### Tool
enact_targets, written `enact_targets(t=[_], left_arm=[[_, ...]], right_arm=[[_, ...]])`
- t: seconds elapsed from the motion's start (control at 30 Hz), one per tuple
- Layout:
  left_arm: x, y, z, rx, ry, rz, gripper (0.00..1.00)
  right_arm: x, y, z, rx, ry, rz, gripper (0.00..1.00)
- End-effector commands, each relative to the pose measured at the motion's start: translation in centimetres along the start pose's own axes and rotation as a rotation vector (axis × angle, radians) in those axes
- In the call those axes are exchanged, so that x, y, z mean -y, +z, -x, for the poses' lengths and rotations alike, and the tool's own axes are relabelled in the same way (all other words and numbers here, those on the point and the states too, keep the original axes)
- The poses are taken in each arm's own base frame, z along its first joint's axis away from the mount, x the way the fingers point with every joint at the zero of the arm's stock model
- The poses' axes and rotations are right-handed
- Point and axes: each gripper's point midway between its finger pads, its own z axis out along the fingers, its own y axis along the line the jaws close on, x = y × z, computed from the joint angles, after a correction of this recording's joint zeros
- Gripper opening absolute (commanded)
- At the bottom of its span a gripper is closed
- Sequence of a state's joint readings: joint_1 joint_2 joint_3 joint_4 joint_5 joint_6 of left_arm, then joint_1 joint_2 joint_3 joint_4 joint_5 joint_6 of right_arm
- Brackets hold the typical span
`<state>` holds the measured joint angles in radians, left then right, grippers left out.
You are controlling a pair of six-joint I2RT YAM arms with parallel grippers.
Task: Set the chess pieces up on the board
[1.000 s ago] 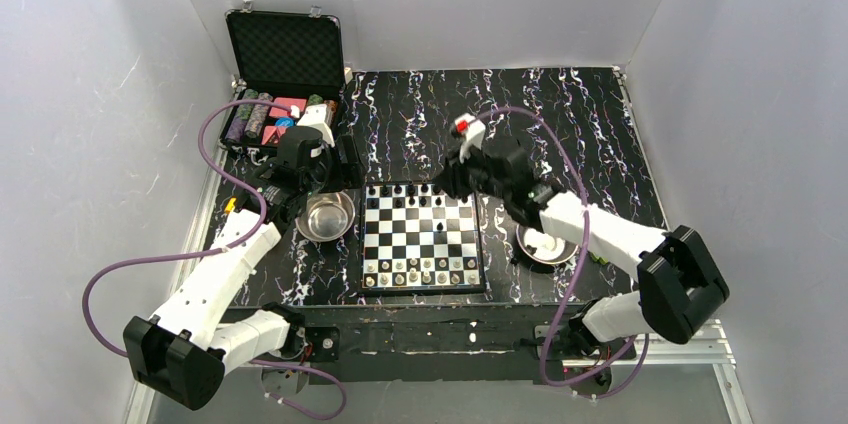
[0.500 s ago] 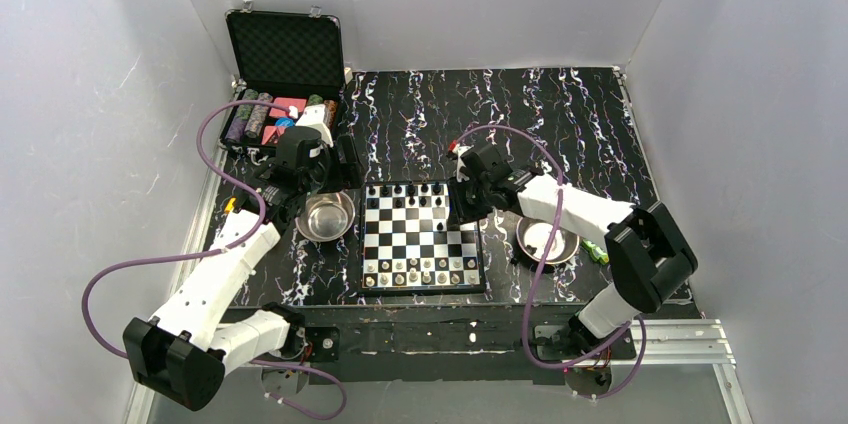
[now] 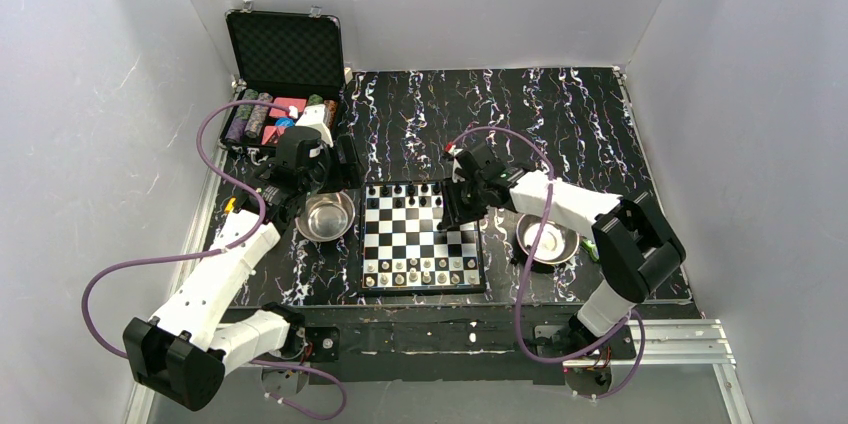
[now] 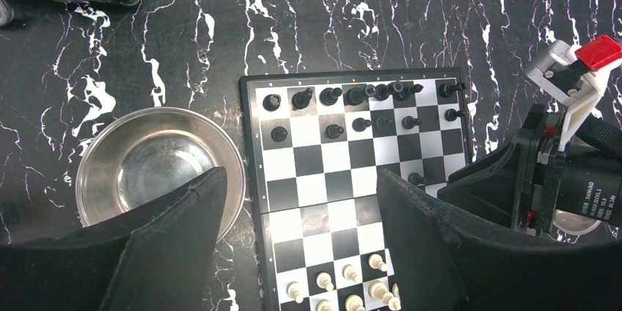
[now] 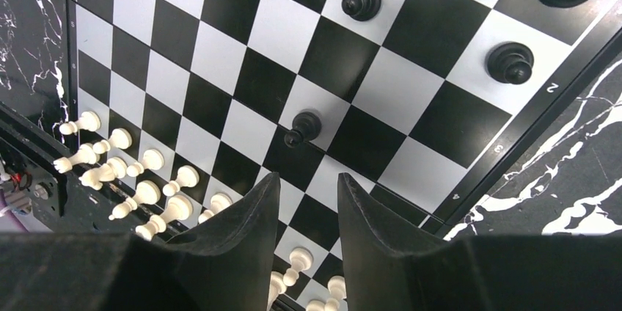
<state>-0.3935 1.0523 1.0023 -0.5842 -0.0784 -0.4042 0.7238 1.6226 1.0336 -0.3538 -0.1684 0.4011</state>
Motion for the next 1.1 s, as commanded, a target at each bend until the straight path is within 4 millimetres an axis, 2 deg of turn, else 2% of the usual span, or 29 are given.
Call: enact_targets(t=[0.0,0.23,0.63,0.83,1.07], left_arm=[[-0.2,-0.6,0.0,0.006,-0.005,-0.001,0.74],[-0.2,-0.4,0.0,0.002,0.001,0.002,0.74],[-0.5,-0.3,-0.3,-0.003,0.003,0.007,0.74],[-0.5,-0.2,-0.5,-0.005,0.002,0.008,0.74],[-0.6,-0.3,-0.4,-0.002,0.007,0.012,0.74]], right_arm=[[-1.7,-0.2,1.9,0.035,-0.006,0.04,0.43],[-1.8,0.3,2.5,0.024,-0.006,0.02,0.43],[-1.2,1.3,1.6,-0.02,-0.013,-0.016,0.38],[-1.4,1.5,1.5,-0.025,-0.013,-0.008,0.33],[-1.5,1.8,1.6,-0.027,-0.014,-0.007,0.32]])
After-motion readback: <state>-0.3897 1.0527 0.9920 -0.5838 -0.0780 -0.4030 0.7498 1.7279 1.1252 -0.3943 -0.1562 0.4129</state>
